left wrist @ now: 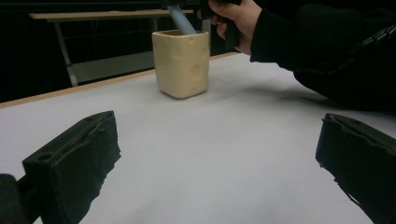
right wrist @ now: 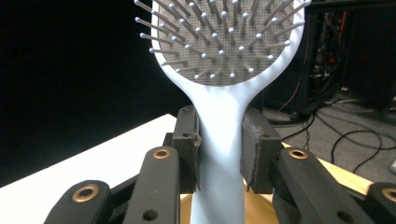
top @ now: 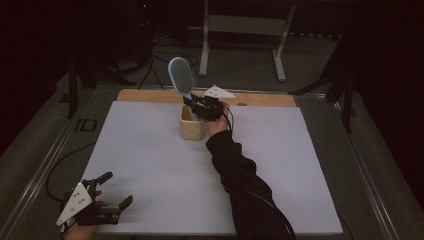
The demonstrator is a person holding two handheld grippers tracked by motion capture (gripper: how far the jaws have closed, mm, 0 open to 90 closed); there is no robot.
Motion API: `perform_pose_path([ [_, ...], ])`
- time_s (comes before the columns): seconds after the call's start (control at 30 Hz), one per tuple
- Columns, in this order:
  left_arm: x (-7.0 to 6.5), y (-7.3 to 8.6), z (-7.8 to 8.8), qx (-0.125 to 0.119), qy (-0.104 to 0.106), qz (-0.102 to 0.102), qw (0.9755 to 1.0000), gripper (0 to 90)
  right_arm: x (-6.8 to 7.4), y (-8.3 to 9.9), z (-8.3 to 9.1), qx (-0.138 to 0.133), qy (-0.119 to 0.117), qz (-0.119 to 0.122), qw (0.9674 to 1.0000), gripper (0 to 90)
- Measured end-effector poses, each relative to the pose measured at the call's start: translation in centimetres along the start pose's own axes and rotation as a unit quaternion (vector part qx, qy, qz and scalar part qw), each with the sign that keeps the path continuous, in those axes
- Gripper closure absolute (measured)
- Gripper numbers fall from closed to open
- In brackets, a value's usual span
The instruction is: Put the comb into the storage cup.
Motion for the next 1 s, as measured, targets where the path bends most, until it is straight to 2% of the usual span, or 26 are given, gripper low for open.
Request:
perform_pose_path([
  [0.1, 0.0, 0.1, 0.0, 0.002, 0.000, 0.000, 1.0000, 0.0, 0.2, 0.0, 0.4, -0.012, 0.001, 0.000, 0.9999, 70.0],
  [0.37, 0.0, 0.1, 0.0, 0.002, 0.001, 0.000, 1.0000, 0.0, 0.5, 0.8, 0.5, -0.004, 0.009, 0.029, 0.9995, 69.6],
  [0.7, 0.0, 0.1, 0.0, 0.005, 0.001, 0.000, 1.0000, 0.0, 1.1, 1.3, 0.9, 0.007, 0.007, 0.059, 0.9982, 68.6],
  [0.77, 0.0, 0.2, 0.0, 0.006, 0.001, 0.001, 1.0000, 0.0, 1.1, 1.4, 0.9, 0.011, 0.006, 0.073, 0.9972, 68.5],
  [0.9, 0.0, 0.2, 0.0, 0.006, 0.001, 0.000, 1.0000, 0.0, 1.2, 1.5, 0.9, 0.016, 0.007, 0.078, 0.9968, 67.8],
  [0.93, 0.0, 0.2, -0.1, 0.006, 0.001, 0.001, 1.0000, 0.0, 1.2, 1.5, 1.0, 0.018, 0.005, 0.078, 0.9967, 57.7],
  [0.97, 0.0, 0.2, -0.1, 0.006, 0.001, 0.001, 1.0000, 0.0, 1.2, 1.5, 1.0, 0.018, 0.005, 0.078, 0.9967, 57.7],
  [1.0, 0.0, 0.3, -0.1, 0.007, 0.001, 0.002, 1.0000, 0.0, 1.2, 1.6, 1.1, 0.019, 0.007, 0.080, 0.9966, 49.6],
])
Point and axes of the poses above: each handheld gripper's, and its own axes: z roughly backward along the jaws, y roughly out of its underside, x roughly to its left, the point moved 7 cm from there along -z, roughly forward along the jaws, and after that the axes turned 15 degrees about -x, right-handed, at the moved point
